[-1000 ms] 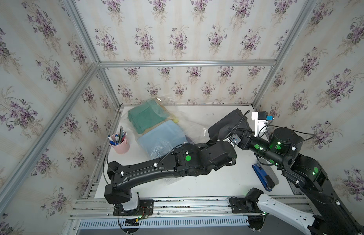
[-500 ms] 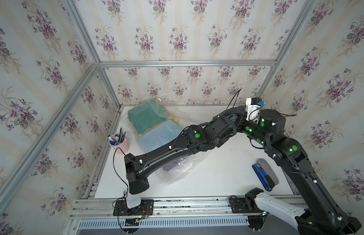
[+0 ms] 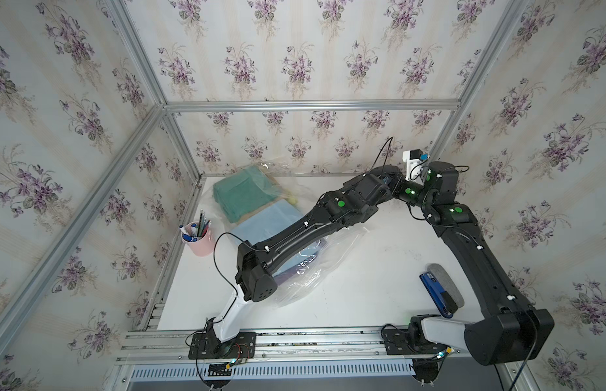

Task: Take the trousers out of the vacuum bag
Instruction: Place the trousers at the center of the board.

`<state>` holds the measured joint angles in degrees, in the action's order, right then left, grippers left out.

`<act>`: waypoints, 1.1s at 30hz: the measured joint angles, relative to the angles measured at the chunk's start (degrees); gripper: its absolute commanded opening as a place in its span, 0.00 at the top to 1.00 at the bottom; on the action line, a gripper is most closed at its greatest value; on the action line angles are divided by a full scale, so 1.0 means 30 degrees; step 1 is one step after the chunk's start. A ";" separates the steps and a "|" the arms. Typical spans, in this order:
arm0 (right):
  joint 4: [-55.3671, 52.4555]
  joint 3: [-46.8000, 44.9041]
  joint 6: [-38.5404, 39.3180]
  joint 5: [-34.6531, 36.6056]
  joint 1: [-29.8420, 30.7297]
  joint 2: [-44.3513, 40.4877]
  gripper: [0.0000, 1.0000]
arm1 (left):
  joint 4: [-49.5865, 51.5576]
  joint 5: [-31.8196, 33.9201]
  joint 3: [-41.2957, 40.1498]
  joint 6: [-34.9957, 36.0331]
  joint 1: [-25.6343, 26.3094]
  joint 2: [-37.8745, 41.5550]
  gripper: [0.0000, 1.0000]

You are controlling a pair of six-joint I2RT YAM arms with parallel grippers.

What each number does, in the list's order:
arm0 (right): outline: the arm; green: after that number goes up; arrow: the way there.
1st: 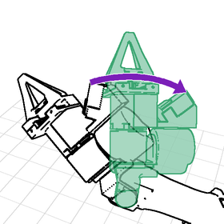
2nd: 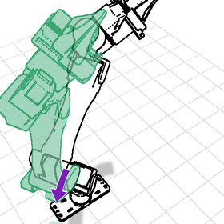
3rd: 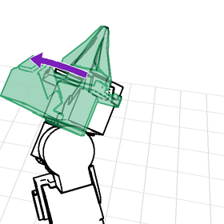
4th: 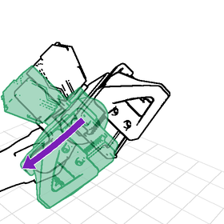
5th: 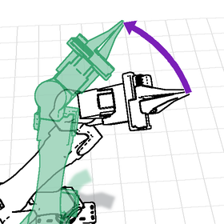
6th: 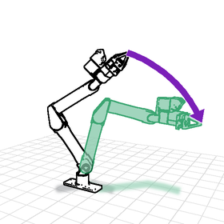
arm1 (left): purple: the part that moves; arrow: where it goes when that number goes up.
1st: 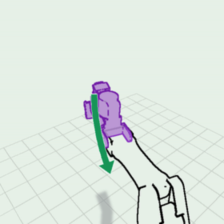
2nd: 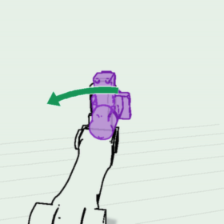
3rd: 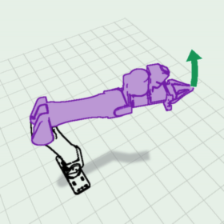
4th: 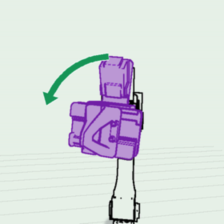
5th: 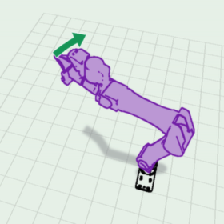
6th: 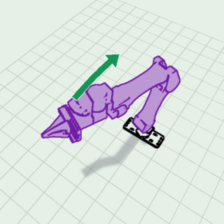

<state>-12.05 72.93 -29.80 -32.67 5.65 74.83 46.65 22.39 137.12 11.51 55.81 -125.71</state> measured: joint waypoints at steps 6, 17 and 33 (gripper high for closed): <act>0.2572 -0.0685 -0.0423 -0.2055 -0.1530 0.2171 1.00 | -0.0772 -0.0036 0.1501 0.1275 -0.0437 -0.1989 0.93; 0.5355 -0.3818 -0.0707 -0.3963 -0.3169 0.3424 1.00 | -0.1217 -0.1188 0.0845 0.2412 -0.0539 -0.3432 0.96; 0.7060 -1.0826 -0.2055 -0.4466 -0.4597 -0.0415 1.00 | -0.3031 -0.2732 -0.5996 0.2157 0.1122 -0.0794 0.94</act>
<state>9.13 40.45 -35.97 -46.06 -8.14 73.58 37.56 14.20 119.13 17.98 59.18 -128.09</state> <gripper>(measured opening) 0.125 0.158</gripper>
